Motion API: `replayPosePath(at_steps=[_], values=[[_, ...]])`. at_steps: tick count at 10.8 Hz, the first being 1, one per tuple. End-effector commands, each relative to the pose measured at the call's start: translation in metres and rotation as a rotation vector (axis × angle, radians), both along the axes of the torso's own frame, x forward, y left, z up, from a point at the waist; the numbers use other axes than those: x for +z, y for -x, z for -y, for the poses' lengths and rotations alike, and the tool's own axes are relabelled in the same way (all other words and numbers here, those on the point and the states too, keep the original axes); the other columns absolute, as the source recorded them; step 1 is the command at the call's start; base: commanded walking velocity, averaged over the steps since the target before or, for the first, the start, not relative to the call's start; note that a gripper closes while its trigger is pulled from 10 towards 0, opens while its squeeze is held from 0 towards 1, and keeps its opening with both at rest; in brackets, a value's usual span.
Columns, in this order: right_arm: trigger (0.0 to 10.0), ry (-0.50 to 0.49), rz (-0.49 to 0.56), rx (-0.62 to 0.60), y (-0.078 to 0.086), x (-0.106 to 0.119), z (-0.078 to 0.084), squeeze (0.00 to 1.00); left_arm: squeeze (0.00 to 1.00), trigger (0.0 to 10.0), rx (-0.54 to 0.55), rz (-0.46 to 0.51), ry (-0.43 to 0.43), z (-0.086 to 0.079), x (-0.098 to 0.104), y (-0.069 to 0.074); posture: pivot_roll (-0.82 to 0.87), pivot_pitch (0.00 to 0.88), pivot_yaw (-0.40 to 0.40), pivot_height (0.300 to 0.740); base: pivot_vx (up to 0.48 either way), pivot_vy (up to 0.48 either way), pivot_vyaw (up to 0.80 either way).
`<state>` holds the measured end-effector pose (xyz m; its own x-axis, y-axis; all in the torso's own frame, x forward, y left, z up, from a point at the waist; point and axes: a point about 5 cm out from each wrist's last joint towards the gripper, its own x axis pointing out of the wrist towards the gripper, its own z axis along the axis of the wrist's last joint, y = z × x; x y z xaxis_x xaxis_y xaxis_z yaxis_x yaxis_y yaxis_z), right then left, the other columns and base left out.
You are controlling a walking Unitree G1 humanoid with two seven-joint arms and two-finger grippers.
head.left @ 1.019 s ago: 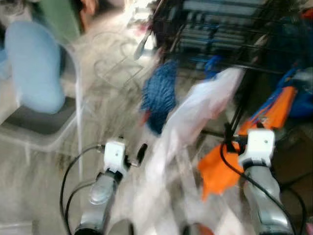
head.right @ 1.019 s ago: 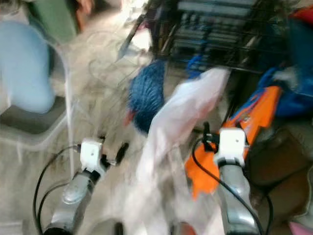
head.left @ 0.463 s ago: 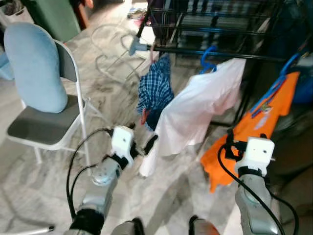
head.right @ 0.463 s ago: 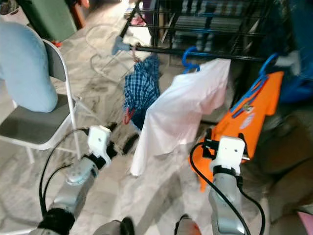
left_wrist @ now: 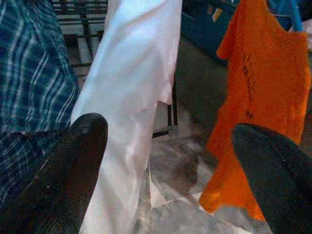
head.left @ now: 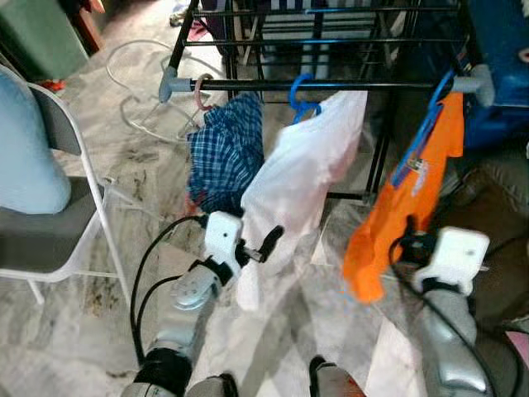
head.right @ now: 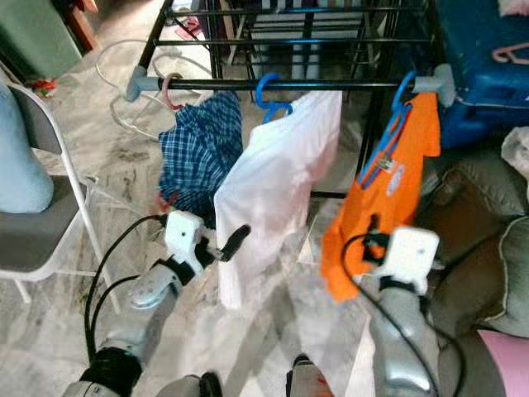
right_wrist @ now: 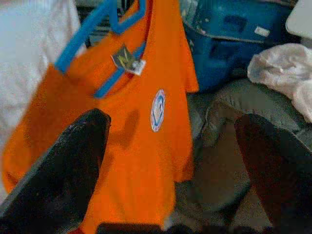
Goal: Hang hanger
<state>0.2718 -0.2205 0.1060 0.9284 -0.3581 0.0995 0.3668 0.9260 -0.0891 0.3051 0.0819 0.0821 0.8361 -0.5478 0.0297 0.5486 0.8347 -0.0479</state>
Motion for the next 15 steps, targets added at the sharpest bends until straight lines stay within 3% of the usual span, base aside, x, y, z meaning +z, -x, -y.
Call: replayPosePath(at_steps=[1,2,3,5,7,8,11,13,15], values=[[10.0,0.009,0.012,0.0,-0.004,0.003,-0.004,0.0,0.0,10.0,-0.013,-0.026,-0.004,-0.003,-0.007,0.001,-0.27,0.163,0.117,0.74,0.0,0.0,0.0],[10.0,0.04,0.034,0.009,-0.009,0.012,-0.005,0.0,0.0,10.0,-0.016,-0.035,-0.012,-0.003,-0.009,0.002,-0.3,0.161,0.118,0.74,0.0,0.0,0.0],[10.0,0.041,0.079,0.029,-0.025,0.03,-0.006,0.0,0.0,10.0,-0.049,-0.036,-0.01,0.0,-0.007,-0.001,-0.3,0.158,0.103,0.74,0.0,0.0,0.0],[10.0,0.027,0.076,0.075,-0.044,0.038,-0.007,0.0,0.0,10.0,-0.03,-0.02,0.006,-0.001,0.001,-0.01,-0.27,0.167,0.117,0.74,0.0,0.0,0.0],[10.0,0.023,0.084,0.082,-0.052,0.044,-0.006,0.0,0.0,10.0,-0.045,-0.027,0.023,-0.002,0.002,-0.012,-0.28,0.177,0.127,0.74,0.0,0.0,0.0],[10.0,0.0,0.064,0.071,-0.046,0.036,-0.006,0.0,0.0,10.0,-0.057,-0.03,0.039,-0.001,0.003,-0.013,-0.28,0.182,0.107,0.74,0.0,0.0,0.0],[10.0,0.085,-0.011,0.083,-0.008,0.017,-0.007,0.0,0.0,10.0,0.079,-0.01,0.031,-0.009,0.002,-0.017,-0.3,0.176,0.035,0.74,0.0,0.0,0.0],[10.0,0.117,-0.051,0.137,0.008,0.015,-0.011,0.0,0.0,10.0,0.119,-0.008,0.015,-0.008,0.002,-0.021,-0.32,0.171,-0.027,0.74,0.0,0.0,0.0],[10.0,0.106,-0.051,0.12,0.009,0.007,-0.014,0.0,0.0,10.0,0.156,-0.023,0.014,-0.015,-0.002,-0.021,-0.32,0.126,0.031,0.74,0.0,0.0,0.0]])
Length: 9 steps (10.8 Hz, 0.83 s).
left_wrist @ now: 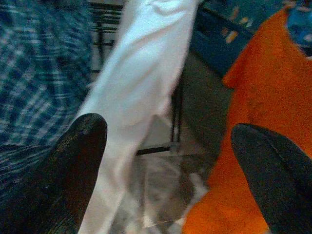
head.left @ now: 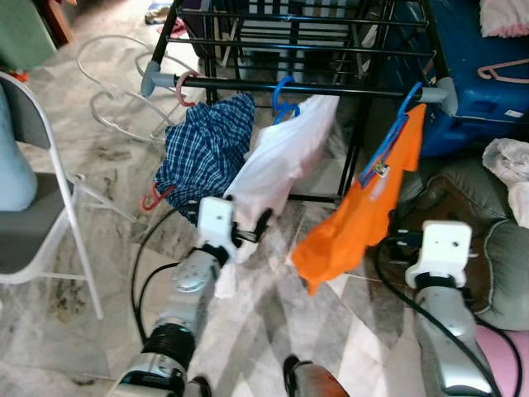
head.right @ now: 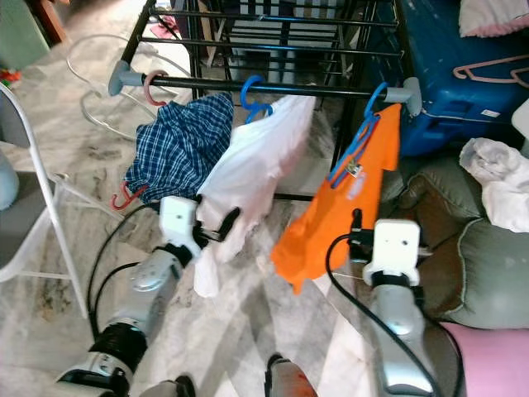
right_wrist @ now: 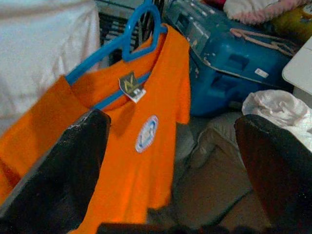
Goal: Hang hanger
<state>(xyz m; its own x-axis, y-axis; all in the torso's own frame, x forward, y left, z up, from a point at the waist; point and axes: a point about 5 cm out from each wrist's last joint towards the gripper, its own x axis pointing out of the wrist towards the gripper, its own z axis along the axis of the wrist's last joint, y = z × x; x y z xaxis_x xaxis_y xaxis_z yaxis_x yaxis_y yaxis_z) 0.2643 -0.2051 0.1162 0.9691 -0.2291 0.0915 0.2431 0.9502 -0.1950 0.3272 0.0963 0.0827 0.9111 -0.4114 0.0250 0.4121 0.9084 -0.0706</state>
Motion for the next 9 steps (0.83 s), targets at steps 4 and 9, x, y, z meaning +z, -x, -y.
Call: replayPosePath(at_steps=[4,9], values=[[10.0,-0.042,-0.006,-0.042,0.005,-0.017,-0.001,0.0,0.0,10.0,-0.033,-0.034,-0.005,0.006,-0.008,0.001,-0.34,0.031,0.116,0.74,0.0,0.0,0.0],[10.0,0.0,0.025,-0.079,0.026,-0.014,0.02,0.0,0.0,10.0,0.264,0.075,-0.191,-0.06,-0.006,0.012,-0.33,0.036,0.125,0.74,0.0,0.0,0.0]])
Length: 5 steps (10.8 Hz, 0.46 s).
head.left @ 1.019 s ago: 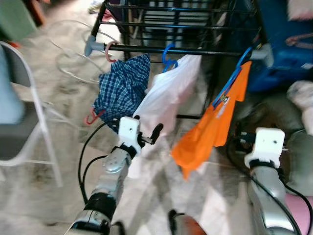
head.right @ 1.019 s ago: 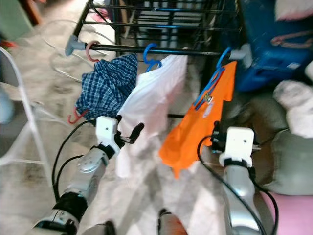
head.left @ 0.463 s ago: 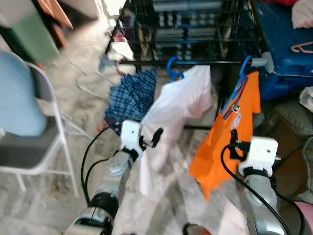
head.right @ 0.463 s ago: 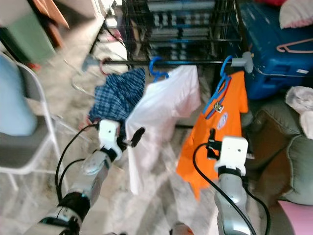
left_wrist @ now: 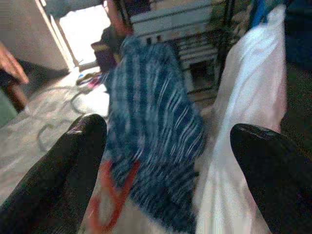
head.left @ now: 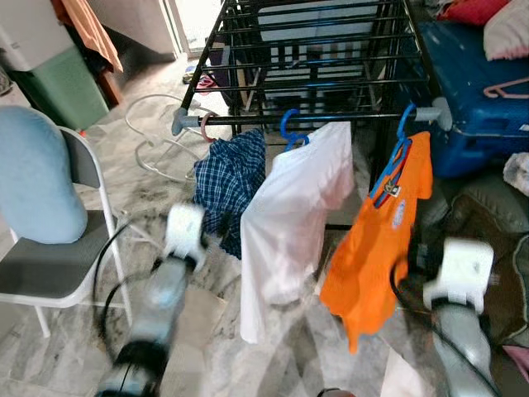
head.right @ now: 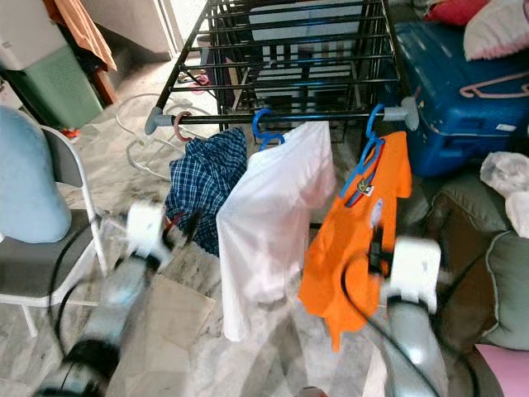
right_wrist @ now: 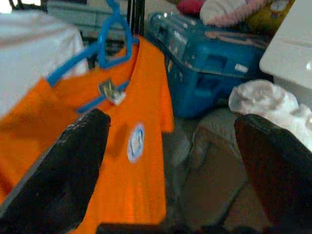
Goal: Hang hanger
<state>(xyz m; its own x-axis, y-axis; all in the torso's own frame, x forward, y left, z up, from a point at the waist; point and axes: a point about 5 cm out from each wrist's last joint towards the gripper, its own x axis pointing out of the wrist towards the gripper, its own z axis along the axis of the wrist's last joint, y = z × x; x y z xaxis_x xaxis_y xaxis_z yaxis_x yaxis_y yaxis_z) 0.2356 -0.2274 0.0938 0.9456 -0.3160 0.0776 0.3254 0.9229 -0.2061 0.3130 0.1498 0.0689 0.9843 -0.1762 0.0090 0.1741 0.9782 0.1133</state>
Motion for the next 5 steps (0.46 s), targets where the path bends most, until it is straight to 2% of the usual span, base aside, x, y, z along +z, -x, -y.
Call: replayPosePath(at_steps=[1,2,3,4,5], values=[[10.0,-0.002,0.032,0.027,-0.002,0.008,-0.003,0.0,0.0,10.0,0.07,0.056,-0.037,-0.011,0.01,-0.003,-0.32,0.053,0.115,0.74,0.0,0.0,0.0],[10.0,0.0,0.033,0.046,-0.005,0.01,-0.005,0.0,0.0,10.0,0.099,0.074,-0.047,-0.013,0.014,-0.003,-0.31,0.061,0.113,0.74,0.0,0.0,0.0],[10.0,-0.002,0.039,0.051,-0.01,0.013,-0.007,0.0,0.0,10.0,0.079,0.078,-0.037,-0.012,0.017,-0.004,-0.29,0.083,0.107,0.74,0.0,0.0,0.0],[10.0,-0.026,0.048,0.065,-0.017,0.015,-0.013,0.0,0.0,10.0,0.022,0.076,0.008,-0.005,0.021,-0.005,-0.28,0.104,0.108,0.74,0.0,0.0,0.0],[10.0,-0.02,0.047,0.074,-0.018,0.015,-0.016,0.0,0.0,10.0,0.012,0.078,0.02,-0.002,0.022,-0.007,-0.28,0.116,0.104,0.74,0.0,0.0,-0.56]])
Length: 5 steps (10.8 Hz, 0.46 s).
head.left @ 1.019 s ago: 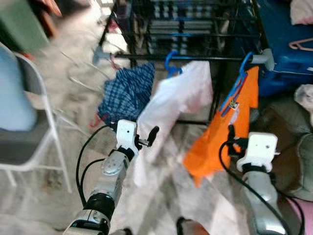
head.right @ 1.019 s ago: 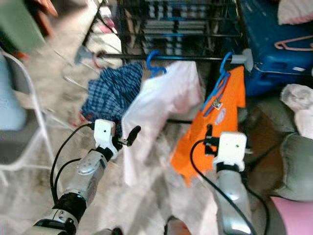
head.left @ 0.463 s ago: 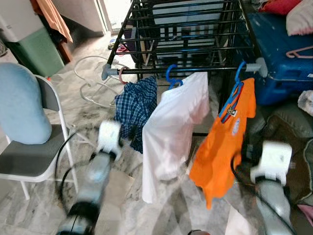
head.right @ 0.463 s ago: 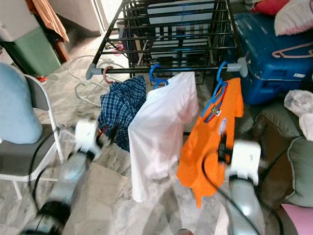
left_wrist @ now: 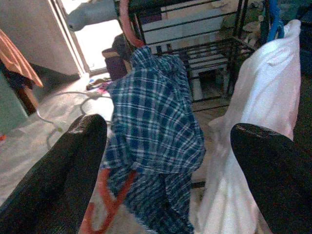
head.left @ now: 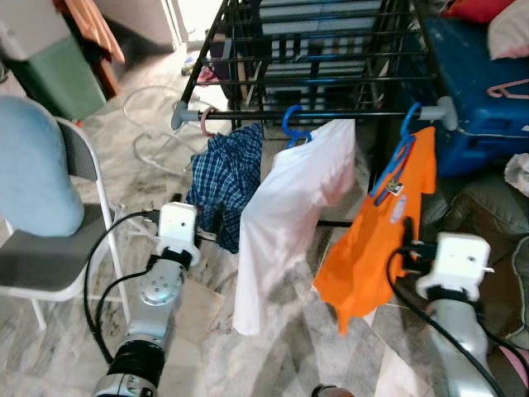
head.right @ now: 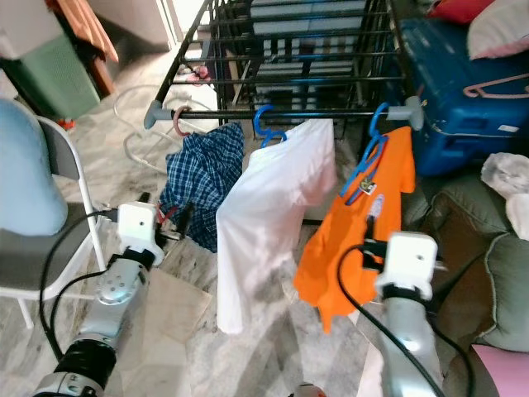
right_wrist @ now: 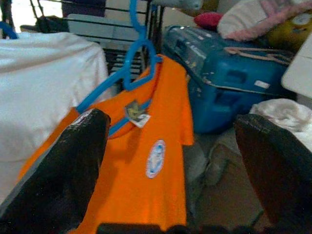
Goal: Hang hanger
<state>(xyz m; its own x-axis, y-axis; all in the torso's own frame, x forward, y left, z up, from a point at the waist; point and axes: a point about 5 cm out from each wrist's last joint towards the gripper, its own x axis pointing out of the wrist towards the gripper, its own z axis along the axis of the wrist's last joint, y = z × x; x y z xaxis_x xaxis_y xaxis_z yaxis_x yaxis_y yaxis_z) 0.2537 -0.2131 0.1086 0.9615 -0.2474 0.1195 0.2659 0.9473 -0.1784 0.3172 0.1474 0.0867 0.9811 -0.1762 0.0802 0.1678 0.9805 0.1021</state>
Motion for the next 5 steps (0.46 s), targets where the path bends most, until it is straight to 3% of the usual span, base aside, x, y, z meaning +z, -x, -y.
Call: replayPosePath(at_steps=[1,5], values=[[10.0,-0.012,-0.006,0.008,0.0011,-0.0017,-0.005,0.0,0.0,10.0,-0.016,0.014,0.013,0.0012,0.0053,-0.0016,-0.27,0.121,0.105,0.74,0.274,0.0,-0.61],[10.0,-0.025,-0.014,0.002,0.0041,-0.004,-0.0054,0.0,0.0,10.0,-0.053,-0.018,0.029,0.0048,0.0017,0.001,-0.28,0.139,0.113,0.74,0.306,0.0,-0.62]])
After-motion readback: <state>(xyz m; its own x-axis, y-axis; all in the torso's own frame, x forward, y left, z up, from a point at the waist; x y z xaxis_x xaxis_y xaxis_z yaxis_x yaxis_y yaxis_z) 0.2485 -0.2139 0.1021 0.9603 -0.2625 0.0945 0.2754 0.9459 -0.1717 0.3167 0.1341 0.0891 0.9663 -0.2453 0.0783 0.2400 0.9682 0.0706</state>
